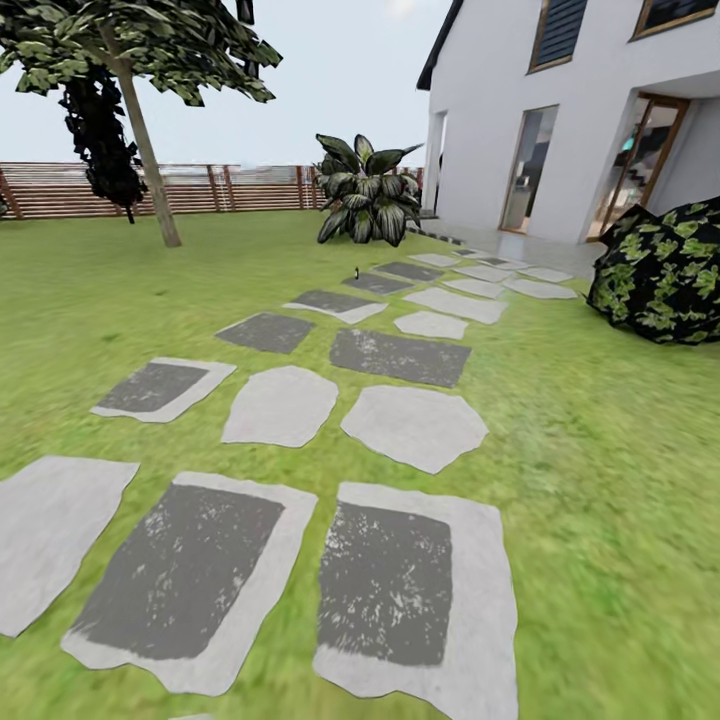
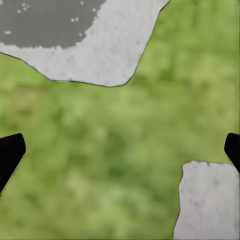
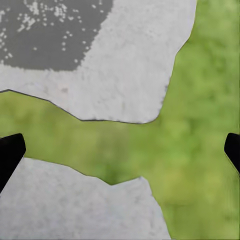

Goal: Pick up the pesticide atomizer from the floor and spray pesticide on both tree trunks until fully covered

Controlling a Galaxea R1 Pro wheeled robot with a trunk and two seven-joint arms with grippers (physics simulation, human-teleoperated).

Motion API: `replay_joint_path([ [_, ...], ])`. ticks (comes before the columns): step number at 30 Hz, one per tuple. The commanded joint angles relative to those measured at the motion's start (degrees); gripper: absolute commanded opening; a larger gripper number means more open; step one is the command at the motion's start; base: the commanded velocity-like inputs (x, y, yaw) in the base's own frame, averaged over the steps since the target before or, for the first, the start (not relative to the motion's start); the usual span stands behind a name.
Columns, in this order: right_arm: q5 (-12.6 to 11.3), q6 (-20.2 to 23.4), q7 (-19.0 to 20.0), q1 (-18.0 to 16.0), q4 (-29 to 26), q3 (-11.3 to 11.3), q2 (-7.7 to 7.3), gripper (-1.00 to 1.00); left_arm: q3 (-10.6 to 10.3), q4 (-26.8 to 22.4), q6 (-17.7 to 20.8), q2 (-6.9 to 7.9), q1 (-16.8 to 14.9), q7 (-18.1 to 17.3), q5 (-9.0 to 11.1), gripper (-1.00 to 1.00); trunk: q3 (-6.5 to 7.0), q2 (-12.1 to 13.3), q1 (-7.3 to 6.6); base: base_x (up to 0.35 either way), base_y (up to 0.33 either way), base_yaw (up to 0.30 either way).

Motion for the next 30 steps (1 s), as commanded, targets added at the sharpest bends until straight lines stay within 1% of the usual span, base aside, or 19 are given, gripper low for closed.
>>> replay_joint_path([
  [1, 0.0, -0.2, 0.0, 0.0, 0.0, 0.0, 0.00, 1.00, 0.1, 0.0, -0.2, -0.02, 0.0, 0.0, 0.0, 1.00, -0.05, 0.0, 0.02, 0.338, 0.000, 0.000],
  [10, 0.0, -0.2, 0.0, 0.0, 0.1, 0.0, 0.00, 1.00, 0.1, 0.0, -0.2, -0.02, 0.0, 0.0, 0.0, 1.00, -0.04, 0.0, 0.02, 0.338, 0.000, -0.002],
  [17, 0.0, -0.2, 0.0, 0.0, 0.1, 0.0, 0.00, 1.00, 0.1, 0.0, -0.2, -0.02, 0.0, 0.0, 0.0, 1.00, 0.21, 0.0, 0.02, 0.338, 0.000, -0.058],
  [30, 0.0, -0.2, 0.0, 0.0, 0.1, 0.0, 0.00, 1.00, 0.1, 0.0, -0.2, -0.02, 0.0, 0.0, 0.0, 1.00, 0.24, 0.0, 0.02, 0.338, 0.000, -0.017],
])
